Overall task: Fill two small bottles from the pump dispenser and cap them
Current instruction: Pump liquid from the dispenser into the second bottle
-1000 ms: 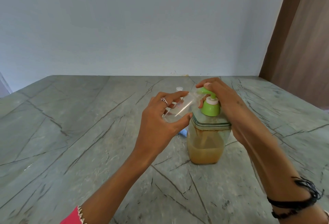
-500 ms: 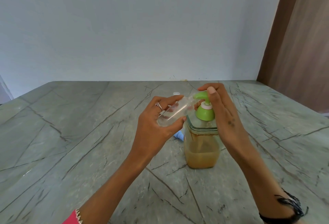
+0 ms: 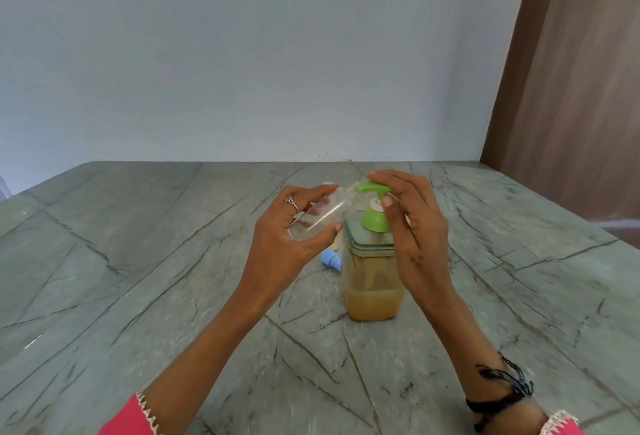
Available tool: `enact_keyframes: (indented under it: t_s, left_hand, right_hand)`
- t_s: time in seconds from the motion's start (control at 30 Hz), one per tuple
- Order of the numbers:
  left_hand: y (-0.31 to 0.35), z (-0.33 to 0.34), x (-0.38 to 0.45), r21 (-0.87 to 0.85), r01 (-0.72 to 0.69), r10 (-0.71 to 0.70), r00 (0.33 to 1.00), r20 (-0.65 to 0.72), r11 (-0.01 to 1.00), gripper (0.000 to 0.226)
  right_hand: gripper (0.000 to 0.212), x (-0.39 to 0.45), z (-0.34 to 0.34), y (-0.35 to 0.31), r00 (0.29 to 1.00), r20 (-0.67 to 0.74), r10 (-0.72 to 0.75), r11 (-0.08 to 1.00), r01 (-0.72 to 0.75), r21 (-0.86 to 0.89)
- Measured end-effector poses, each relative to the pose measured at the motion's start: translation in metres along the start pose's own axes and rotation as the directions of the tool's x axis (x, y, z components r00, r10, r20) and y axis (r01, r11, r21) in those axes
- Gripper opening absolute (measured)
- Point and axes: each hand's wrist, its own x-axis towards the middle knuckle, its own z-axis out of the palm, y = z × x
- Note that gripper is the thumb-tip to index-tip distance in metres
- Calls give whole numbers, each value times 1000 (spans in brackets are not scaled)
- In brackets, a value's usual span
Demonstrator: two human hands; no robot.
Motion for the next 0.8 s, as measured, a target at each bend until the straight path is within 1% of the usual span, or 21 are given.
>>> enact_keyframes:
  t_s: [0.17, 0.3, 0.4, 0.6, 0.8]
  left_hand:
    - [0, -4, 3, 14, -10, 9, 1000, 19, 1000, 40]
    - [-2, -5, 6, 24, -24, 23, 1000, 20, 999, 39]
    - [-3, -5, 7, 26, -26, 25, 999, 27, 999, 39]
    - [-5, -4, 6, 20, -44, 43, 998, 45, 999, 38]
    - [-5, -5, 3, 56, -92, 89, 995, 53, 994, 39]
  right_hand:
    - [27, 3, -7, 5, 998, 61, -25, 999, 22, 50]
    - [29, 4, -7, 7, 996, 71, -49, 996, 43, 78]
    - [29, 4, -6, 9, 996, 66, -52, 994, 45, 101]
    - [21, 7, 1, 6, 999, 26, 19, 983, -23, 183]
    - [18, 7, 3, 5, 1000, -3, -20, 989, 20, 147]
